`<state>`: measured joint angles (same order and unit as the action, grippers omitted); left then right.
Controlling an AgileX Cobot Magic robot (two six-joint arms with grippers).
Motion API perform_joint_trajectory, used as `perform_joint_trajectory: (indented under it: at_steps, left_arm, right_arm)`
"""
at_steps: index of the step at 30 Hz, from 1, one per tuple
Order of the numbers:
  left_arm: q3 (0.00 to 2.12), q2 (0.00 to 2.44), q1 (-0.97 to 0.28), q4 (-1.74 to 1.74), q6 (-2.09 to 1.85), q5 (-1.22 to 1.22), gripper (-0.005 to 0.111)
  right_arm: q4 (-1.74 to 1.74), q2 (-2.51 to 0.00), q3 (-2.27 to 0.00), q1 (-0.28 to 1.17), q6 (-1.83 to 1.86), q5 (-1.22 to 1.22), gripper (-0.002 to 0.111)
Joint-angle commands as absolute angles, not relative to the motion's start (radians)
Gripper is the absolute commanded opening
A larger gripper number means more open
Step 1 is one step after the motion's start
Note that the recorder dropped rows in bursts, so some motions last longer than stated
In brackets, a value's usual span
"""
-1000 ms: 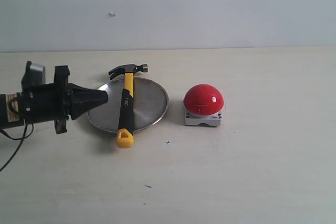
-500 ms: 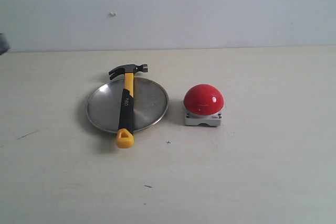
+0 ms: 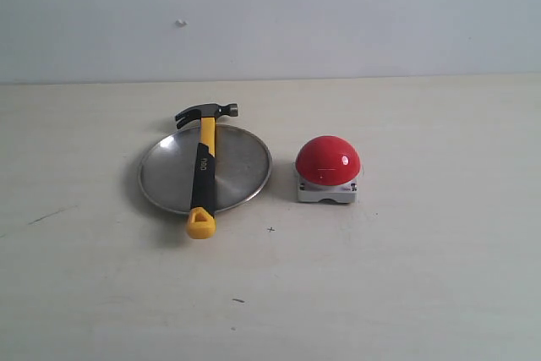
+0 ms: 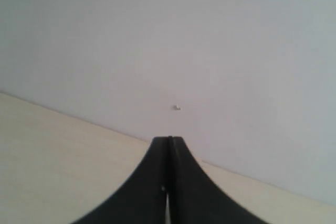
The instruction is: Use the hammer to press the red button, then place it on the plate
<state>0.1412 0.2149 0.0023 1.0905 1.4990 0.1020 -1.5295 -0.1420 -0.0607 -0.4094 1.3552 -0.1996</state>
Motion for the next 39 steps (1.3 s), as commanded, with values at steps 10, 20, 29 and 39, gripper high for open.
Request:
perform_joint_trajectory:
  at_steps: [10, 20, 29, 39]
  left_arm:
    - [0.129, 0.127, 0.0, 1.095, 1.498, 0.092, 0.0]
    - [0.129, 0.127, 0.0, 1.095, 1.498, 0.092, 0.0]
    - [0.129, 0.127, 0.0, 1.095, 1.498, 0.092, 0.0]
    - [0.129, 0.127, 0.0, 1.098, 1.495, 0.092, 0.0]
  right_arm:
    - [-1.527, -0.138, -0.057, -0.415, 1.359, -0.199, 0.0]
    - [-1.527, -0.138, -0.057, -0.415, 1.359, -0.199, 0.0]
    - [-1.504, -0.153, -0.057, -0.413, 1.385, -0.163, 0.0]
    - [-1.448, 0.0, 0.0, -0.192, 1.412, -0.085, 0.0]
